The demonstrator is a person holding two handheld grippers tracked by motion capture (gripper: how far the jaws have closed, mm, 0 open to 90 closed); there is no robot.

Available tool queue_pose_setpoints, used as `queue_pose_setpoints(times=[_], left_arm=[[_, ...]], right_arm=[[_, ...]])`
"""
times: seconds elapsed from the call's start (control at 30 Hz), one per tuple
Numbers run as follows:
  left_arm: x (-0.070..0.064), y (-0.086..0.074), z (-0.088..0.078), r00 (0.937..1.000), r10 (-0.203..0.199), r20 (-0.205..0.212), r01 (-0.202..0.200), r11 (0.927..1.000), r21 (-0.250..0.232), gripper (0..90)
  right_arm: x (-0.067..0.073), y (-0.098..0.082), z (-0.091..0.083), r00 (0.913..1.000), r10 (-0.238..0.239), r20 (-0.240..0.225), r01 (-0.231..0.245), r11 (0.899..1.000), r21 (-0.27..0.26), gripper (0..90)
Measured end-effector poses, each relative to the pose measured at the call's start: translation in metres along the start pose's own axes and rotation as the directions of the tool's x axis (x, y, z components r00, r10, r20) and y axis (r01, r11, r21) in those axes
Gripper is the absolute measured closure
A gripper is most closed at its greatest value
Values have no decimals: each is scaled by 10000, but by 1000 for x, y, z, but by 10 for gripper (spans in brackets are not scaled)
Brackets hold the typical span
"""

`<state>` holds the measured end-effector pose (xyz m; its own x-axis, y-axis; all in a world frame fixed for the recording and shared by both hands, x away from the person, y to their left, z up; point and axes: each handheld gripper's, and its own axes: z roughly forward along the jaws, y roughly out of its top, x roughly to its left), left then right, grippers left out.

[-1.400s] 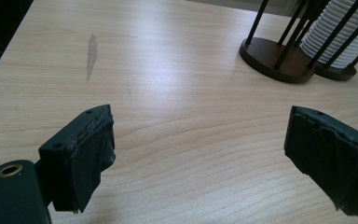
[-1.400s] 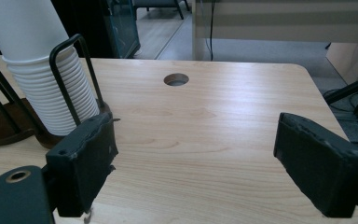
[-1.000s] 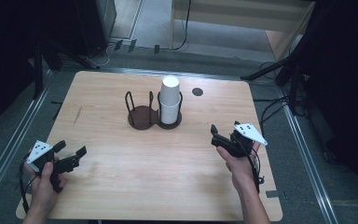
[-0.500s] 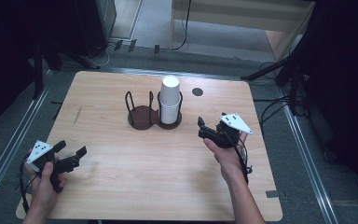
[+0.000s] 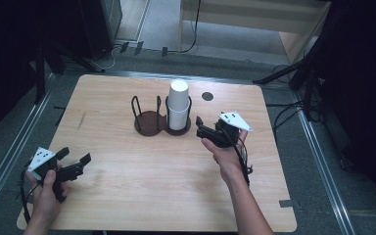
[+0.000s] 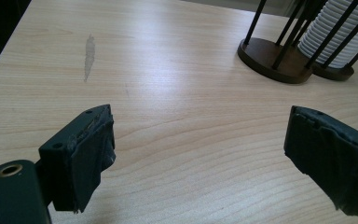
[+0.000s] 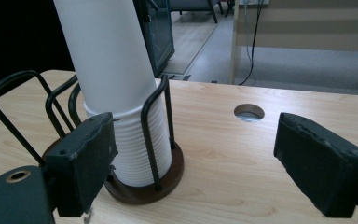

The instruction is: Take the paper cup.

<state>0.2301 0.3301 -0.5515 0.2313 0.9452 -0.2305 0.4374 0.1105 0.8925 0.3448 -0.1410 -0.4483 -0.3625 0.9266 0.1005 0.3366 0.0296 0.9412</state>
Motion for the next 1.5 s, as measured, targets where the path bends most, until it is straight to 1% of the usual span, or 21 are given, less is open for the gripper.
queue_pose_setpoints(times=[0.23, 0.43, 0.83, 1.0, 1.13, 1.2, 1.3, 1.5], left_arm=[[0, 0, 0, 10000, 15, 10, -15, 10000, 10, 90], [0, 0, 0, 10000, 7, 16, -7, 10000, 12, 90], [0, 0, 0, 10000, 0, 36, 0, 10000, 2, 90], [1, 0, 0, 10000, -9, 46, 9, 10000, 2, 90], [0, 0, 0, 10000, -5, 58, 5, 10000, -2, 90], [0, 0, 0, 10000, -6, 58, 6, 10000, 0, 90], [0, 0, 0, 10000, -9, 67, 9, 10000, -1, 90], [0, 0, 0, 10000, 8, 80, -8, 10000, 14, 91]], right_arm=[[9, 7, 11, 9999, 20, -164, -21, 10000, -45, 128], [17, 11, 19, 9998, -3, -188, 3, 10000, 5, 127], [33, 13, 40, 9994, -34, -334, 41, 9998, 197, 127], [39, 16, 48, 9992, 12, -403, -5, 9998, 176, 128], [42, 20, 53, 9989, 174, -424, -166, 9997, 198, 128], [44, 22, 56, 9989, 181, -421, -177, 9998, 103, 128], [47, 24, 60, 9984, 279, -490, -271, 9995, 152, 129], [53, 23, 71, 9986, 171, -498, -152, 9992, 373, 128]])
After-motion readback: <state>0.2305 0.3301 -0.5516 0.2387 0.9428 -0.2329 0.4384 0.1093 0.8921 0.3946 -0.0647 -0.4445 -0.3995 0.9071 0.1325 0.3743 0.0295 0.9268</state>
